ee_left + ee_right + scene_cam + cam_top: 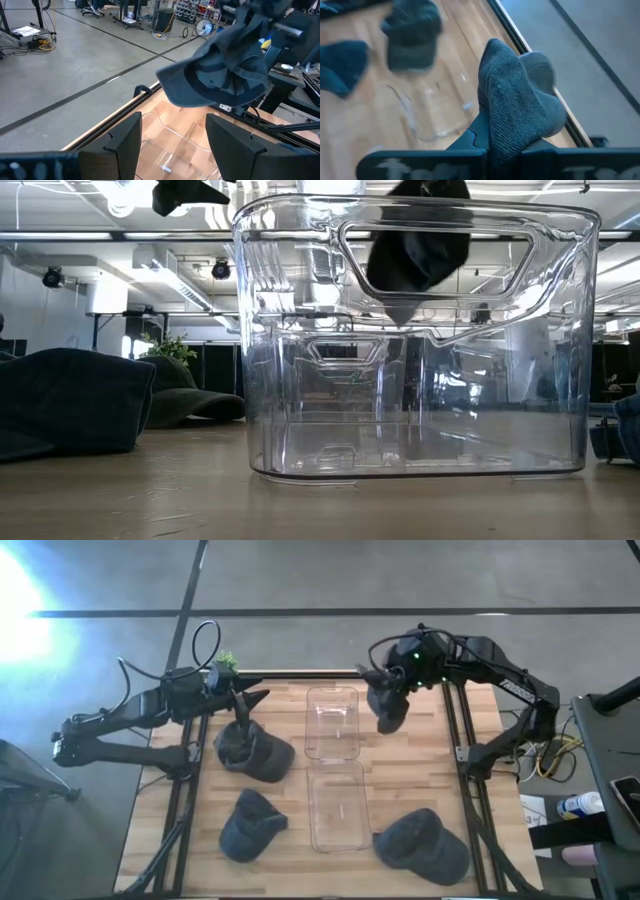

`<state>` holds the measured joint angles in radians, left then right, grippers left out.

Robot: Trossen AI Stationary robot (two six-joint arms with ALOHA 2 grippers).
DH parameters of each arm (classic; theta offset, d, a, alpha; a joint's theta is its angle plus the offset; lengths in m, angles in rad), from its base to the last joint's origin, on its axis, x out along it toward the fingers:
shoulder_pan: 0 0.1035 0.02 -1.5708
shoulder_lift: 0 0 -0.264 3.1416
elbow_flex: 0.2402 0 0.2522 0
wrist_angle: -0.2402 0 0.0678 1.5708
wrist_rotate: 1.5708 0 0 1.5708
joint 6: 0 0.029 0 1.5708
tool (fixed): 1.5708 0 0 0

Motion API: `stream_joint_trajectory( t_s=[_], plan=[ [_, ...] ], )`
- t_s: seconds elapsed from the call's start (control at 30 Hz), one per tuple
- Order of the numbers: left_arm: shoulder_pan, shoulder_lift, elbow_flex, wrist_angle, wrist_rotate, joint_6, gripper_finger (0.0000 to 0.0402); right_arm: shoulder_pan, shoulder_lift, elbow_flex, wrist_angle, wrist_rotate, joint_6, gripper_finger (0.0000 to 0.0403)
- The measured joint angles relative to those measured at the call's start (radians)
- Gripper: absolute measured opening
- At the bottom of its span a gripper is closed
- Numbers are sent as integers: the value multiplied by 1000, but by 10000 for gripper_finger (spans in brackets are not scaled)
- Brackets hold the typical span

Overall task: Pick & Place hat
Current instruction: Put the right gray cap into the top transparent bin

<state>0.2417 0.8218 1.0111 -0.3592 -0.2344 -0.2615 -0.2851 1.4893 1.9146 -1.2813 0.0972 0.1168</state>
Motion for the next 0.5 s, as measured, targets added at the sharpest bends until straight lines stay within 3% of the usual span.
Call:
stream_joint_trajectory(
  t_s=[0.2, 0.5],
  plan=[
    [2, 0, 0, 0, -3, 14, 213, 43, 105, 137, 1, -61, -21, 8],
    [1, 0, 0, 0, -3, 18, 213, 71, 233, 134, 5, -106, -89, 8]
  ],
)
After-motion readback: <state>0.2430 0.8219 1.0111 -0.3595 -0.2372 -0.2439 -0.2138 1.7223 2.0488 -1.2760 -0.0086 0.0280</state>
